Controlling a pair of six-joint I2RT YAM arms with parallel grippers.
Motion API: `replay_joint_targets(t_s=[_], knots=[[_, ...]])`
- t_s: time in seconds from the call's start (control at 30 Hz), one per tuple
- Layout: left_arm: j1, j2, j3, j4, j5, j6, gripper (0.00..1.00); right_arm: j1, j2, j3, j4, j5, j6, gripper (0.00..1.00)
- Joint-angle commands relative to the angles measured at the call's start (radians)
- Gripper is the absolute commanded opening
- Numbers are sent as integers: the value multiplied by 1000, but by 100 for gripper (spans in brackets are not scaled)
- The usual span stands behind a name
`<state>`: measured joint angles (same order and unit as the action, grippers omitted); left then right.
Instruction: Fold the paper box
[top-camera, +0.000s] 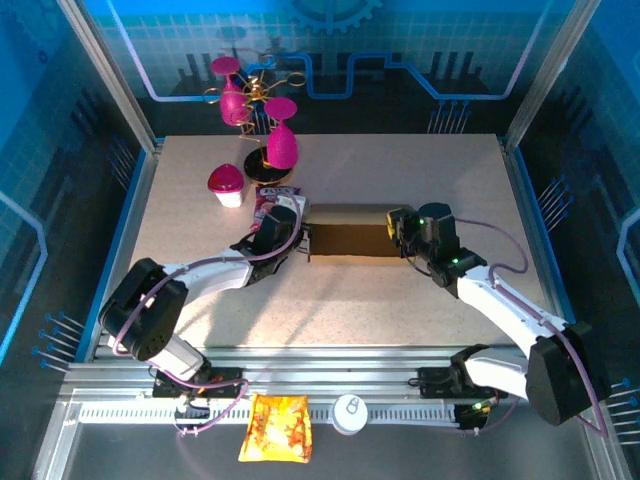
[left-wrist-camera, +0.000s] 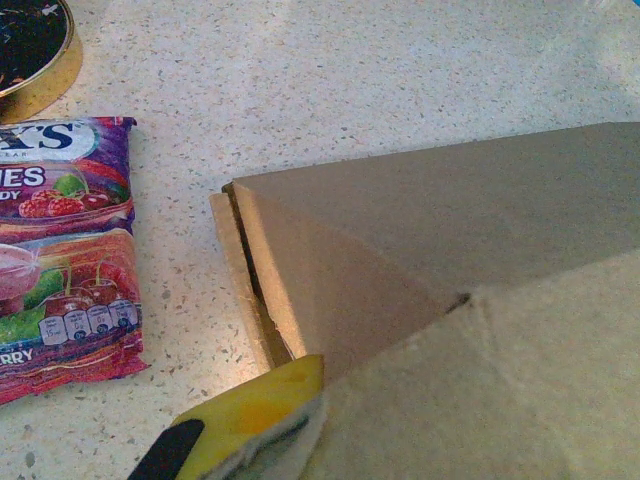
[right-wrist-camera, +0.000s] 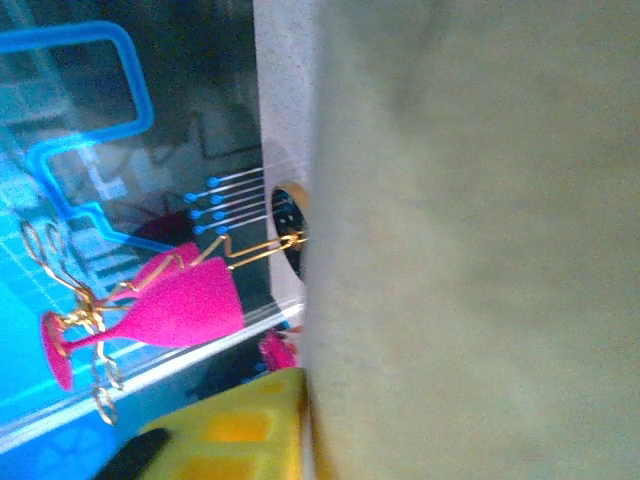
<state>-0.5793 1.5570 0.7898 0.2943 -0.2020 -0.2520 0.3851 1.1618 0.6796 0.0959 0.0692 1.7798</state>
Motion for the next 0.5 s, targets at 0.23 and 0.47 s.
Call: replay_joint_targets(t_s=[0.23,0.47], knots=[[-27,-122,-31,-181,30,-108,43,-5,-65,-105,-1,26,2,0],[-52,-428,-107,-371,113,-374,36,-6,-83,-166,17,22,-6,0]])
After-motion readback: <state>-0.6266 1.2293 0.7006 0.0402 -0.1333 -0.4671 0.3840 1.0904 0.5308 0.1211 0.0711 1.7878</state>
